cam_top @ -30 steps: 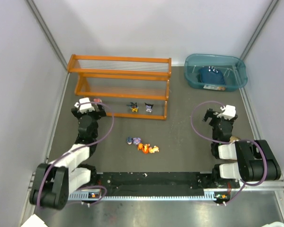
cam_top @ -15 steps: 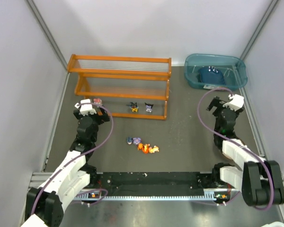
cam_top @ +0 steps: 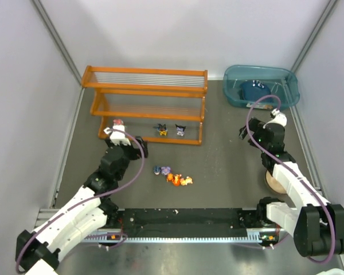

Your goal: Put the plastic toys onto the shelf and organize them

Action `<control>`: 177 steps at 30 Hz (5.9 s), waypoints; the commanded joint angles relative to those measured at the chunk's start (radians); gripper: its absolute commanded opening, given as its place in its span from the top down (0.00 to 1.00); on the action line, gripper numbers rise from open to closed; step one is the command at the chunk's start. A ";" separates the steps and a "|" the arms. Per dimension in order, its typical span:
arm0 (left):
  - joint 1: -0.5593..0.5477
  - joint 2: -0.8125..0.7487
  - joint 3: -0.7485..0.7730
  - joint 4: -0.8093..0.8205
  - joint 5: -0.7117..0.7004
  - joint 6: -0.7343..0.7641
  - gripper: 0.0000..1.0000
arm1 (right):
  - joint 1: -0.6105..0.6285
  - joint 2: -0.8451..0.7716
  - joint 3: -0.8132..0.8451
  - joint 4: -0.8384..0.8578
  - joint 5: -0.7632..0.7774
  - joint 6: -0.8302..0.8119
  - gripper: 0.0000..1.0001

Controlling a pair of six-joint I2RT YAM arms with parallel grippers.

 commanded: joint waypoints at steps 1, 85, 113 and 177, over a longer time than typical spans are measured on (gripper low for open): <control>-0.180 -0.020 0.019 -0.064 -0.103 -0.050 0.01 | 0.022 -0.038 0.041 -0.049 -0.147 0.044 0.01; -0.849 0.502 -0.073 0.173 -0.628 -0.538 0.22 | 0.025 -0.058 -0.027 -0.060 -0.270 -0.025 0.01; -0.849 0.526 -0.076 0.174 -0.641 -0.536 0.55 | 0.025 -0.049 -0.028 -0.060 -0.270 -0.026 0.01; -0.848 0.517 -0.136 0.265 -0.560 -0.515 0.58 | 0.023 -0.044 -0.033 -0.058 -0.267 -0.025 0.01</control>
